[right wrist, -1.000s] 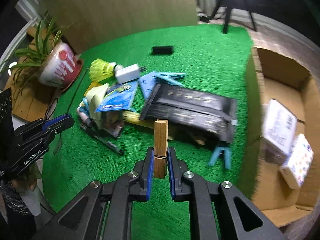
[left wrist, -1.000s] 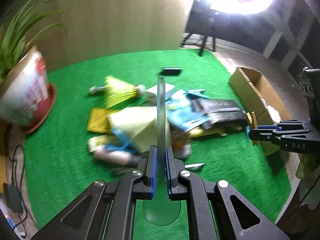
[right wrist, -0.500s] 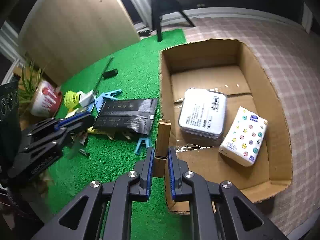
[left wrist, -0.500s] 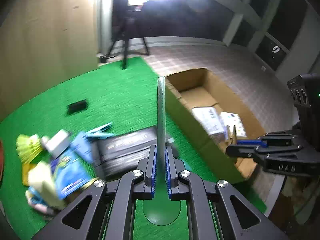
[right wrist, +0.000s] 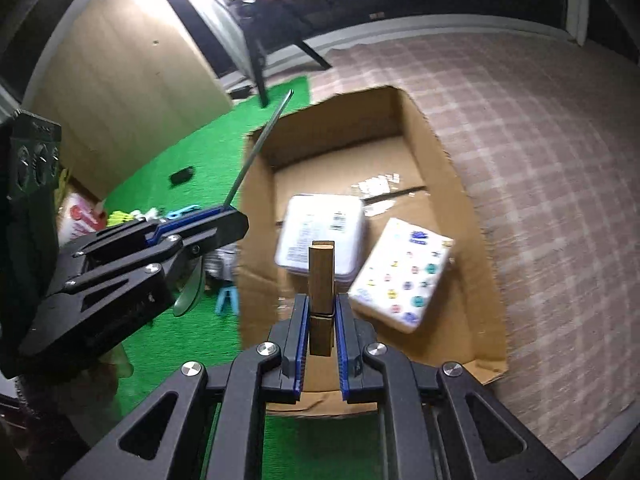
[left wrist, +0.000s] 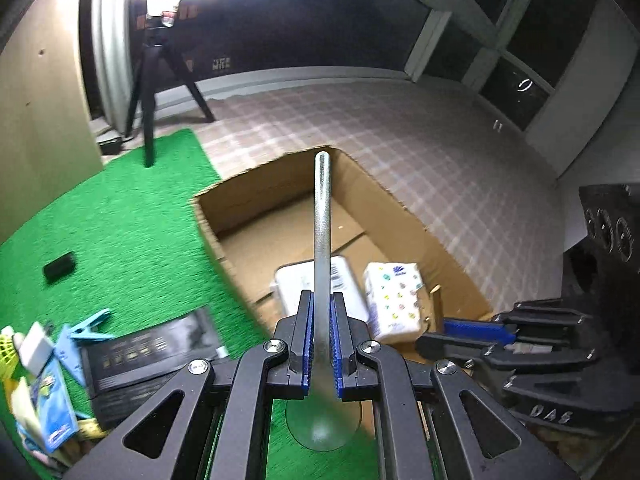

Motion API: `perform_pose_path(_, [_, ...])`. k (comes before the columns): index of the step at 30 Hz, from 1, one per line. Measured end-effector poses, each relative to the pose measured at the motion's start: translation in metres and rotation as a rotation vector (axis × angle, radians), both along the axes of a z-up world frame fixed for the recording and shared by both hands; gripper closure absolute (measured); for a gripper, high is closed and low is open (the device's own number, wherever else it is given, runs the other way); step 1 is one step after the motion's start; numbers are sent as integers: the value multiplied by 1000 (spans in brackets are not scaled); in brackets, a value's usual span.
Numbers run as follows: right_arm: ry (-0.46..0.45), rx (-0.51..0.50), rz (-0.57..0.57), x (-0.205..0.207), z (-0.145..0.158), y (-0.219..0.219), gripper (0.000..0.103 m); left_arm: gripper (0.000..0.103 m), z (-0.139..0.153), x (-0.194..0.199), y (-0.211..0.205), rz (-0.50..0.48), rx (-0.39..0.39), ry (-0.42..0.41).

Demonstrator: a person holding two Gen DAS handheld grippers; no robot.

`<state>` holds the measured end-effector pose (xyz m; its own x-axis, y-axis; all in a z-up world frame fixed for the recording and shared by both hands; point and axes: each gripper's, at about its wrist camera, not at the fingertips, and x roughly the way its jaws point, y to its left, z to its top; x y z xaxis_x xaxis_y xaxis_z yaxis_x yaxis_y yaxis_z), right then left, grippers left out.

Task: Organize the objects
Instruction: 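Carry the spoon and clothespin to the cardboard box and release both, then grasp the yellow-green cloth with the left tool while the right tool grasps the blue badminton card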

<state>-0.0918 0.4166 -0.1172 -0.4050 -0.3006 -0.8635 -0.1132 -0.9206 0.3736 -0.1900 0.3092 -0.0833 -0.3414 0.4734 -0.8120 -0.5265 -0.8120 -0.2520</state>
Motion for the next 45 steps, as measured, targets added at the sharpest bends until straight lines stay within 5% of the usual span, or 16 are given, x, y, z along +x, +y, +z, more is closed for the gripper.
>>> perform_pose_path(21, [-52, 54, -2, -12, -26, 27, 90, 93, -31, -15, 48, -19, -56, -41])
perform_pose_path(23, [-58, 82, -6, -12, -24, 25, 58, 74, -29, -13, 46, -3, -67, -37])
perform_pose_path(25, [-41, 107, -24, -10, -21, 25, 49, 50, -22, -13, 39, 28, -54, -17])
perform_pose_path(36, [-19, 49, 34, -9, -8, -2, 49, 50, 1, -1, -4, 68, -45, 28])
perform_pose_path(45, [9, 36, 122, -14, 3, -55, 49, 50, 12, 8, -108, 210, -63, 58])
